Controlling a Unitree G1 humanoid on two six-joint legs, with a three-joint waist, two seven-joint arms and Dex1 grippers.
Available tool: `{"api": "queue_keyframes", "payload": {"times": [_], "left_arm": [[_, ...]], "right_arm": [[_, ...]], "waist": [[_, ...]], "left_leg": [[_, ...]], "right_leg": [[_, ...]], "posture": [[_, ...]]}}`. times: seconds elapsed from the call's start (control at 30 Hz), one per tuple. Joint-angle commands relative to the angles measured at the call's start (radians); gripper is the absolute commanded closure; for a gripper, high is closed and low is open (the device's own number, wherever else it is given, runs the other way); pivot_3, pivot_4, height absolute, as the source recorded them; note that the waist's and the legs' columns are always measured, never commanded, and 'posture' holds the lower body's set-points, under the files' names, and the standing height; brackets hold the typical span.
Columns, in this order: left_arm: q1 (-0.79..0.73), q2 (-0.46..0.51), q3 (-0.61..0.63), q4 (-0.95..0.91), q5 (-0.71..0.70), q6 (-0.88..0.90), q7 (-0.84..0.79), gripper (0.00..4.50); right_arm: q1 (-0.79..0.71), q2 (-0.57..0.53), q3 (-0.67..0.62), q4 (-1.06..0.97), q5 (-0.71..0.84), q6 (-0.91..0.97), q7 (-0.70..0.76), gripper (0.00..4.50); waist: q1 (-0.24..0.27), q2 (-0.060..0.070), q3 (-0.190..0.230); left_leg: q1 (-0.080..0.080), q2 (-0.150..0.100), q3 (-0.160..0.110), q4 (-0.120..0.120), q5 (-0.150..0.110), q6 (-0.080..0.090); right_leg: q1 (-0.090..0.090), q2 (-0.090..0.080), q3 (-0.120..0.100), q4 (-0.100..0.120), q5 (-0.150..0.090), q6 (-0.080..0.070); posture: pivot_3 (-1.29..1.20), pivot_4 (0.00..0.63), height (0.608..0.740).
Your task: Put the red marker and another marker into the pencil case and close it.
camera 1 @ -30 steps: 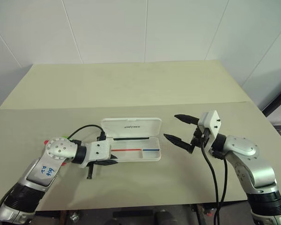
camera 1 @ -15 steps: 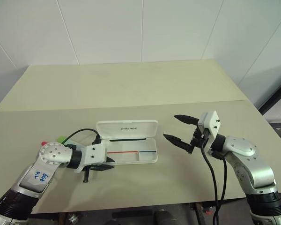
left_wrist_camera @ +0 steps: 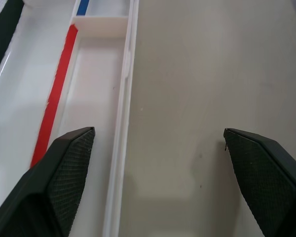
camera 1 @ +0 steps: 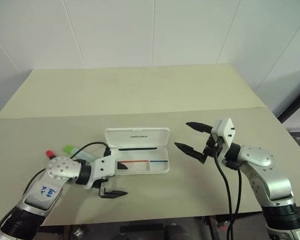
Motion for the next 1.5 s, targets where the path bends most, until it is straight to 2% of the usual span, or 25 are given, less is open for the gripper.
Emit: {"api": "queue_keyframes", "payload": {"times": [0.03,0.23,0.4,0.6,0.73,0.87,0.97,1.1,1.27,1.5], "left_arm": [[0.008,-0.009,0.049,-0.049,-0.05,0.009,0.019,0.02],[0.077,-0.043,0.182,-0.156,-0.194,0.073,0.081,0.02],[0.176,-0.05,0.279,-0.262,-0.243,0.125,0.165,0.02],[0.308,-0.151,0.43,-0.437,-0.368,0.243,0.365,0.02],[0.417,-0.265,0.516,-0.568,-0.398,0.304,0.567,0.02],[0.554,-0.365,0.527,-0.71,-0.31,0.292,0.725,0.02],[0.604,-0.454,0.563,-0.754,-0.27,0.285,0.855,0.02],[0.729,-0.534,0.574,-0.802,-0.126,0.268,0.968,0.02],[0.74,-0.671,0.641,-0.755,-0.113,0.332,1.125,0.02],[0.685,-0.689,0.66,-0.683,-0.091,0.412,1.201,0.02]], "right_arm": [[-0.019,0.003,-0.009,-0.009,0.007,-0.029,0.007,0.0],[-0.037,0.01,0.004,0.022,0.006,-0.043,0.026,0.0],[-0.067,0.023,0.021,0.064,0.006,-0.056,0.054,0.0],[-0.111,0.038,0.05,0.128,0.008,-0.076,0.104,0.0],[-0.146,0.054,0.068,0.173,0.008,-0.085,0.139,0.0],[-0.18,0.066,0.089,0.223,0.009,-0.094,0.187,0.0],[-0.2,0.073,0.097,0.249,0.008,-0.097,0.215,0.0],[-0.227,0.039,0.092,0.264,0.027,-0.086,0.289,0.0],[-0.28,-0.031,0.048,0.261,0.063,-0.07,0.365,0.0],[-0.255,-0.149,-0.001,0.172,0.11,-0.01,0.418,0.0]], "waist": [[0.0,0.0,0.0],[-0.002,0.0,0.0],[-0.001,0.0,0.0],[-0.001,0.0,0.0],[-0.003,0.0,0.0],[-0.001,-0.001,0.0],[-0.001,-0.002,0.001],[-0.001,-0.003,0.001],[-0.001,-0.005,0.003],[0.002,-0.009,0.004]], "left_leg": [[0.0,0.0,0.0,0.0,0.0,0.0],[0.0,0.0,0.0,0.0,0.0,0.0],[0.0,0.001,0.0,0.0,0.0,0.0],[0.0,0.001,0.0,0.001,0.0,0.0],[0.0,0.001,0.0,0.0,0.0,0.0],[0.0,0.001,0.0,0.001,0.0,0.0],[0.0,0.0,0.0,0.002,0.0,0.0],[0.001,0.0,0.0,0.003,0.0,0.0],[0.0,0.0,0.001,0.003,0.0,0.0],[0.0,-0.001,0.001,0.002,0.0,0.0]], "right_leg": [[0.0,0.0,0.0,0.0,0.0,0.0],[0.0,0.0,0.0,0.0,0.0,0.0],[0.0,0.0,0.0,0.0,0.0,0.0],[0.0,-0.001,0.0,0.0,0.0,0.0],[0.0,-0.001,0.0,-0.001,0.0,0.0],[0.001,0.0,0.0,-0.001,0.0,0.0],[0.001,-0.001,0.0,-0.001,0.001,0.0],[0.002,0.001,0.0,-0.002,0.001,-0.001],[0.002,0.0,0.001,-0.004,0.002,0.0],[0.003,0.0,0.001,-0.006,0.002,0.0]], "posture": [[0.0,0.15,0.74],[0.0,0.15,0.74],[0.0,0.15,0.74],[0.0,0.15,0.74],[0.0,0.15,0.74],[0.0,0.15,0.74],[0.0,0.15,0.74],[0.0,0.15,0.74],[0.0,0.15,0.74],[0.0,0.15,0.74]]}}
